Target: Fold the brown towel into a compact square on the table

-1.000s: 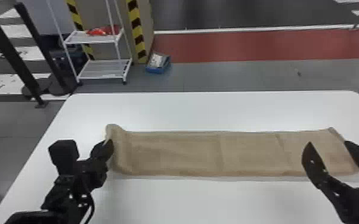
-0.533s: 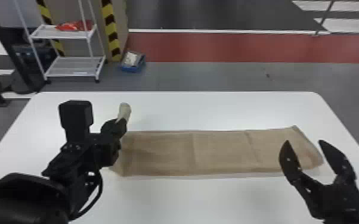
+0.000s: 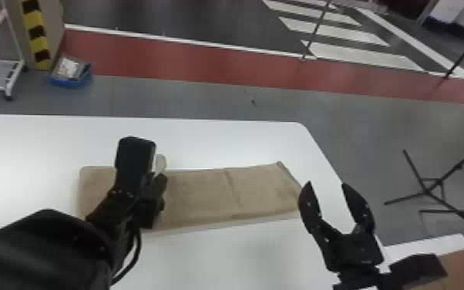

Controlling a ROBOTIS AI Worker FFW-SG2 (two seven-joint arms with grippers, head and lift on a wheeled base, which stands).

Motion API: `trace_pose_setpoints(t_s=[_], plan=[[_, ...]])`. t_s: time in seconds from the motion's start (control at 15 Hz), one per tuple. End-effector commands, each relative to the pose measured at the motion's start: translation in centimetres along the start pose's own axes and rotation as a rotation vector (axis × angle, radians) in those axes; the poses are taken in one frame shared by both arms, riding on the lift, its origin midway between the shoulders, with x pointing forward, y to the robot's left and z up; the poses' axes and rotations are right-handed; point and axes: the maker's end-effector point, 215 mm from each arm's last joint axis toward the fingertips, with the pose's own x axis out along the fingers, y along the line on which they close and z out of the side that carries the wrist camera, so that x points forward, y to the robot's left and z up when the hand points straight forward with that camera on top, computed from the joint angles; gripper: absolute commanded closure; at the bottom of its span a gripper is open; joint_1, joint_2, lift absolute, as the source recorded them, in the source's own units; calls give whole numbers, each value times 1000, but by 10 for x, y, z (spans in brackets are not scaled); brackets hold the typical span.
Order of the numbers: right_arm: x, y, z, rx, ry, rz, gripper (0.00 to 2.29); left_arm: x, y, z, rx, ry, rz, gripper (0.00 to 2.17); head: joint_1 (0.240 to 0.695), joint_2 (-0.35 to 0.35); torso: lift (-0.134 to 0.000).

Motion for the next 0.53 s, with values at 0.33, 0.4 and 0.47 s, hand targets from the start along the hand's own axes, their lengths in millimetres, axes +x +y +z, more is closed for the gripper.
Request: trace_pose_setpoints(t_s=[0.33,0.4,0.47], plan=[[12,9,-13,22,34,14,134,-4,-8,19,-93,-118,-33,70,695,-350,-123],[16,16,-17,24,48,25,137,-7,15,16,-120,-132,2,70,695,-350,-123],[23,23,-23,32,70,38,137,-13,47,17,-134,-183,53,70,695,-350,-123]])
